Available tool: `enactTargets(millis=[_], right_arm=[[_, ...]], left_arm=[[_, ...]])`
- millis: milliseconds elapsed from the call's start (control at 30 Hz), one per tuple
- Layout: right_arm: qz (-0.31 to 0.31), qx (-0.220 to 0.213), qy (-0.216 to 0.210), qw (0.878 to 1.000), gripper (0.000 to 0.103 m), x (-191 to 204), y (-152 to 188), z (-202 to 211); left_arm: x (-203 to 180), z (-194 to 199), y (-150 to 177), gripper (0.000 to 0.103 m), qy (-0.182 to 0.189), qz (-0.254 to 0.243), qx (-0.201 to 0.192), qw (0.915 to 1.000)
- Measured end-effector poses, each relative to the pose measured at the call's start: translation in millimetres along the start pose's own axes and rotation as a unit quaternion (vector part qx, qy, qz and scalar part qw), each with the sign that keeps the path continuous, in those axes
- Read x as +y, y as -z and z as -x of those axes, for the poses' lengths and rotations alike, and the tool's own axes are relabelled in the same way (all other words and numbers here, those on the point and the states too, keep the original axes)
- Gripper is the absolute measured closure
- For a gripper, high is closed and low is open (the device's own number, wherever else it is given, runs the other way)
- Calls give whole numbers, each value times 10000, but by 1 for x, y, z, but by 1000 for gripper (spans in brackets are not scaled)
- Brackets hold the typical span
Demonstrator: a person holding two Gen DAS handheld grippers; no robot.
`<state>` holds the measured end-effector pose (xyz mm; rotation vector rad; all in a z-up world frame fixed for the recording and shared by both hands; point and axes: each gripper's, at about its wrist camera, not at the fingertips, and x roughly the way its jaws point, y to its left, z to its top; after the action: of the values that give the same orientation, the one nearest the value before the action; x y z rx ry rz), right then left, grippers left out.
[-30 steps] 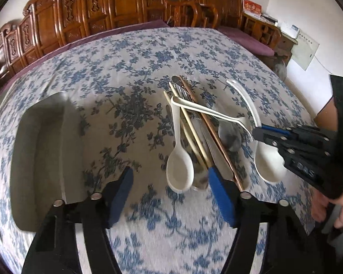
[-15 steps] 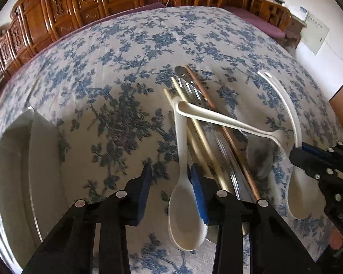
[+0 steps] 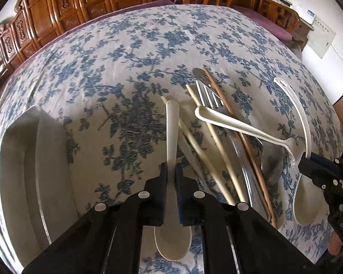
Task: Organize utensils
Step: 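Carry both white spoons over the grey tray and open both grippers to drop them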
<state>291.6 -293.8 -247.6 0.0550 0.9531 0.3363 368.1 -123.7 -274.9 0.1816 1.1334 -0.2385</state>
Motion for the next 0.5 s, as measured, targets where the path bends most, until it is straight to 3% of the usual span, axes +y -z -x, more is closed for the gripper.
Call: enactTargets(millis=[500], right_arm=[[72,-169,59,9998,92,22,-2,20]], left_arm=[[15,63,14,97,154,135,-626,9978]])
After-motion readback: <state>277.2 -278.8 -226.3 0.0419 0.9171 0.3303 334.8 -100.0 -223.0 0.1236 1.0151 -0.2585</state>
